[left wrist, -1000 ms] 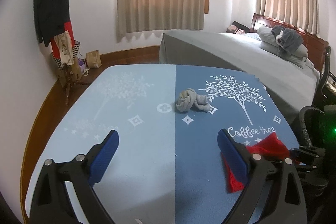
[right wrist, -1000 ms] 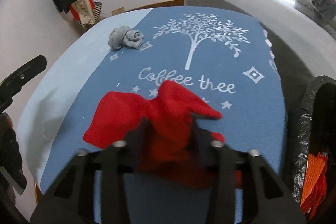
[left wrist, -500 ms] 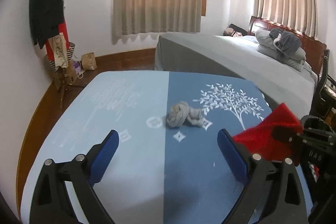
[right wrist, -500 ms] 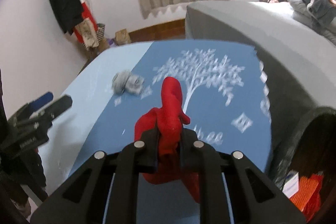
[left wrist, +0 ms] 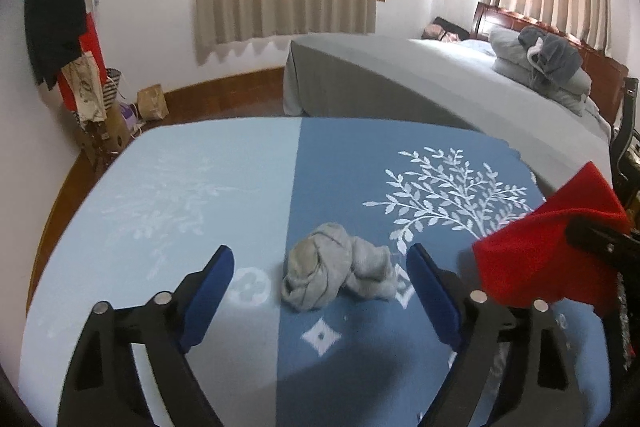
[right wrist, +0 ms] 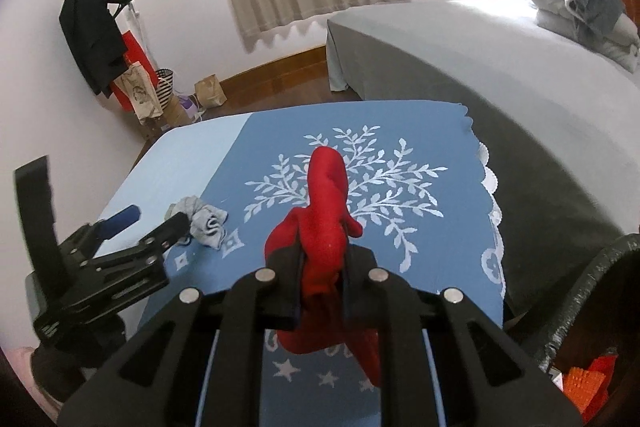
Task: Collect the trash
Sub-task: 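Grasp the grey sock bundle with the left gripper while the right gripper holds the red glove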
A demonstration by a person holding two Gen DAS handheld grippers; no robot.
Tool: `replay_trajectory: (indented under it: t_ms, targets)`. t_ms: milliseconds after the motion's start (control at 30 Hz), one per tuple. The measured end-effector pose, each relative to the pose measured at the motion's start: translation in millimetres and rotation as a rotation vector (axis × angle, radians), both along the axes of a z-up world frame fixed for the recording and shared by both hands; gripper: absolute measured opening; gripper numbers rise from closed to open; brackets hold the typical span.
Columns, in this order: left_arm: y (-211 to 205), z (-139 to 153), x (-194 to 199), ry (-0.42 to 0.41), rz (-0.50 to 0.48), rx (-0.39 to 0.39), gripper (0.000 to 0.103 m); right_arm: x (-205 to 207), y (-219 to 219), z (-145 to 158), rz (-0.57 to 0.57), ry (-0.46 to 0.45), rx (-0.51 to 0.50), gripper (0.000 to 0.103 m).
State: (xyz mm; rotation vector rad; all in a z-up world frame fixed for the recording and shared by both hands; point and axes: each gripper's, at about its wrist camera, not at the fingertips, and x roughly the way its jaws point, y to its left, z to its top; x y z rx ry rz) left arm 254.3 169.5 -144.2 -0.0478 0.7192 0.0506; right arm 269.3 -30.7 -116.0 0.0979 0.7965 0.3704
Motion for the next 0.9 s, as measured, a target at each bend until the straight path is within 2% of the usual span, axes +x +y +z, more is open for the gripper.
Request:
replay_trajectory:
  t_ms: [200,233,267,333,367,433,700,900]
  targets:
    - [0.6,-18.5,20.0,0.090,-0.019,-0.035,0.074,6.9,-0.7,-6.8,-0.002,0.015,0.008,0.013]
    - [0.9,-20.5,21.8,0.105,-0.025,-0.044,0.069,7.4,-0.4,-7.1,-0.002,0.016,0.009,0.013]
    - [1.4,-22.4,22.7,0.116,-0.032,-0.049,0.060,7.5,-0.7,-7.5,-0.002,0.018,0.011,0.013]
    - [0.1,-24.4,23.6,0.131,-0.039,-0.047,0.056,7.1,-0.7,-7.8,-0.003,0.019,0.013,0.013]
    - [0.2,-24.1,23.0,0.129,-0.043,-0.049,0.048,7.6,-1.3,-7.4,-0.002,0.020,0.014,0.013]
    - [0.3,-22.9,20.8,0.122,-0.045,-0.052,0.043,6.5,-1.2,-7.2,-0.002,0.021,0.017,0.013]
    - [-2.9,12.6,-8.5,0.019,-0.019,-0.055,0.040,-3.9,-4.0,7.8,0.013,-0.006,0.026,0.013]
    - [-10.8,41.4,-29.7,-0.012,-0.017,-0.038,0.040,-20.5,-7.9,20.7,0.019,-0.025,0.031,0.013]
